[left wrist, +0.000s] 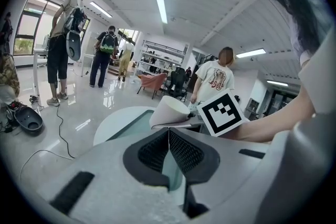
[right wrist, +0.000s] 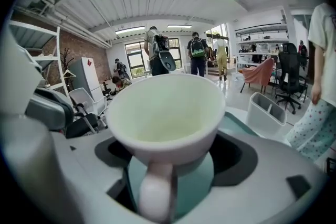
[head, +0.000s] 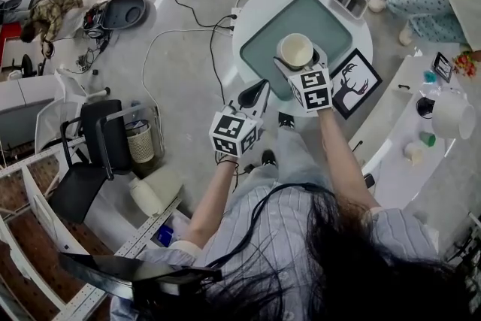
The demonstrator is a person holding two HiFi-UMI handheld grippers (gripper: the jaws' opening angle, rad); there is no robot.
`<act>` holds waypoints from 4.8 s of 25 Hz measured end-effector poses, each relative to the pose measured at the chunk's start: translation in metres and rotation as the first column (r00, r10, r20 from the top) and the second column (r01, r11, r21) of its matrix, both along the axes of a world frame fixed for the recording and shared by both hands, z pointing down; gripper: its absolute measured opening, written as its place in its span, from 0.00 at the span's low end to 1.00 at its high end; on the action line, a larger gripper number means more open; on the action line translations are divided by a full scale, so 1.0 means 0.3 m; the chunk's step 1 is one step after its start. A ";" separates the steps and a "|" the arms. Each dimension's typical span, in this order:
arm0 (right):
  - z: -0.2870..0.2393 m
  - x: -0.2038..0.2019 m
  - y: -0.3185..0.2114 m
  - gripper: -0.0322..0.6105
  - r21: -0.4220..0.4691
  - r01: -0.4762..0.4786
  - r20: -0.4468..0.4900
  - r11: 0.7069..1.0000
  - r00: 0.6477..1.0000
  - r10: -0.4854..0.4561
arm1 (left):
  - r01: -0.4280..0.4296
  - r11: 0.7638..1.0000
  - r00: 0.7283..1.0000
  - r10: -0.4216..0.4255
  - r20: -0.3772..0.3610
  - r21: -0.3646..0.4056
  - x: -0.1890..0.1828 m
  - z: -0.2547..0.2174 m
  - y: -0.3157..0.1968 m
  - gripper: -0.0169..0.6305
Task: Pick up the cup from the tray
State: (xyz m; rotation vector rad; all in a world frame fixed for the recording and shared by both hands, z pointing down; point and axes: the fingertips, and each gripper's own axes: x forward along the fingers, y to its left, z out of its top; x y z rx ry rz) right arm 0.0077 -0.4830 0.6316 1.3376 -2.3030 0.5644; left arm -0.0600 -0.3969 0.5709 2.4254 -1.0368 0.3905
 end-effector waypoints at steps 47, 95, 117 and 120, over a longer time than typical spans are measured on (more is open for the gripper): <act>-0.394 -0.123 1.193 0.70 0.082 -0.120 0.084 0.989 0.990 0.113 | -0.071 0.989 0.993 0.082 -0.081 0.133 -0.128 -0.200 0.979 0.05; -0.419 0.128 1.997 0.70 0.060 0.101 0.100 0.993 0.989 -0.107 | 0.055 0.977 0.997 -0.042 -0.066 0.205 0.154 -0.287 1.623 0.05; -0.426 0.115 1.954 0.70 0.033 0.099 0.091 0.995 0.991 -0.102 | 0.041 0.980 0.997 -0.028 -0.068 0.196 0.146 -0.302 1.554 0.05; -0.424 0.117 1.952 0.70 0.028 0.103 0.089 0.994 0.990 -0.105 | 0.039 0.981 0.997 -0.027 -0.065 0.190 0.152 -0.296 1.555 0.05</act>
